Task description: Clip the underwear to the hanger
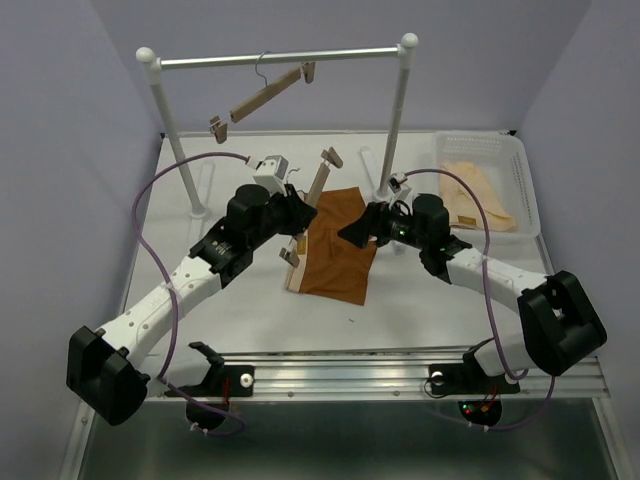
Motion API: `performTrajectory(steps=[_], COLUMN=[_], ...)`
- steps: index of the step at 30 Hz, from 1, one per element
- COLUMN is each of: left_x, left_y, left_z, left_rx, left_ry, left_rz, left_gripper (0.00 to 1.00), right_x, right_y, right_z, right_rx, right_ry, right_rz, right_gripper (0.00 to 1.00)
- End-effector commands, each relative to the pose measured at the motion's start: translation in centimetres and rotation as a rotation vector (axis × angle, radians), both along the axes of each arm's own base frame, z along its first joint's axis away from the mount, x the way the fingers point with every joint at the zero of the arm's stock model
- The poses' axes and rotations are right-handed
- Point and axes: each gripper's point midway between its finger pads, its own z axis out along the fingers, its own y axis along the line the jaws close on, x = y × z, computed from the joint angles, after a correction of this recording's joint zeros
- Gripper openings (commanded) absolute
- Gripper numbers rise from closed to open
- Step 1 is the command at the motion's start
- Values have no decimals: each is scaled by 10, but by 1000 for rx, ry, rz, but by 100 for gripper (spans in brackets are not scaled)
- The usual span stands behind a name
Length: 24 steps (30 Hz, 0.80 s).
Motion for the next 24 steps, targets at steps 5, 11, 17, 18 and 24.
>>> performTrajectory(steps=[5,11,17,18,24], left_x=[-24,-33,-40,-39,-37], left_y=[-7,-14,-26,-27,-32], left_z=[33,13,7,5,10], left_rx=[-256,-312,-372,-369,-371], left_ry=[-96,-42,-10,-4,-12], left_rz=[-58,-97,-159,-163,-191], left_gripper=[0,0,0,0,0], right_x=[1,5,-15,-14,-19], right_y=[16,19,21,22,20], right_z=[55,79,103,99,112], right_rx=[269,416,638,652,739], right_ry=[-89,-88,-98,-86,-122], right_rz=[71,79,193,207,250], right_gripper=[100,100,100,100,100])
